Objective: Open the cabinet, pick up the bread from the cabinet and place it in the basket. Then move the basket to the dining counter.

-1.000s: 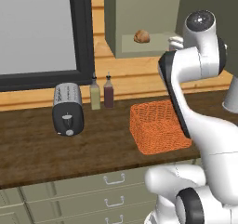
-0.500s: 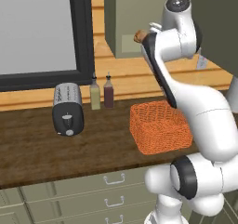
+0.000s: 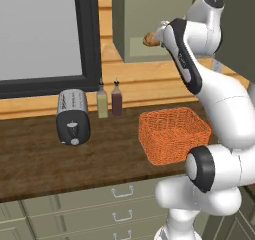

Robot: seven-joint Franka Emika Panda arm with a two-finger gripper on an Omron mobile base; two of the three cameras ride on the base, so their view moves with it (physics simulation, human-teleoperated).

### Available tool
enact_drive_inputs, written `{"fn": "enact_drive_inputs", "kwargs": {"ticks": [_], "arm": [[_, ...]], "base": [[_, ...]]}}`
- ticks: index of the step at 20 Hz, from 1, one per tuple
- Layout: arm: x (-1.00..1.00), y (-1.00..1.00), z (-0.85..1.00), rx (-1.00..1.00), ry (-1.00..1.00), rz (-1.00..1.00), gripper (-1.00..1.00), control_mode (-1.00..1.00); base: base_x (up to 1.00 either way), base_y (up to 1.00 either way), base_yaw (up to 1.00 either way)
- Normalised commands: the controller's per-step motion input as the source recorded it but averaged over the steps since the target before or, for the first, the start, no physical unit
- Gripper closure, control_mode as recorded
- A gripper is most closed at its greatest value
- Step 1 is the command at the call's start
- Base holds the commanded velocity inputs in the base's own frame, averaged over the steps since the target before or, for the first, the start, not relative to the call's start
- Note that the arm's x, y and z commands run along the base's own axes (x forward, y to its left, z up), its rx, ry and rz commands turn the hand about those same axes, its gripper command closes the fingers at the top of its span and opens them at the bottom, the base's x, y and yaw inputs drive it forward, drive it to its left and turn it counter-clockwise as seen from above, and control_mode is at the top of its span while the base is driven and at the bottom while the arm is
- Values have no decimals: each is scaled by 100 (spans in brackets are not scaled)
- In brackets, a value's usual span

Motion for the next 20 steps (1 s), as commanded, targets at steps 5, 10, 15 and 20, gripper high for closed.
{"fn": "enact_drive_inputs", "kwargs": {"ticks": [5, 10, 15, 20], "arm": [[79, 2, 16, -8, -4, 25, -100, -100], [68, 2, 13, -18, -2, 3, -100, -100], [68, 10, -1, -15, -7, 0, -100, -100], [65, 5, -3, -4, -5, 0, -100, -100]], "base": [[0, 0, 0], [0, 0, 0], [0, 0, 0], [0, 0, 0]]}}
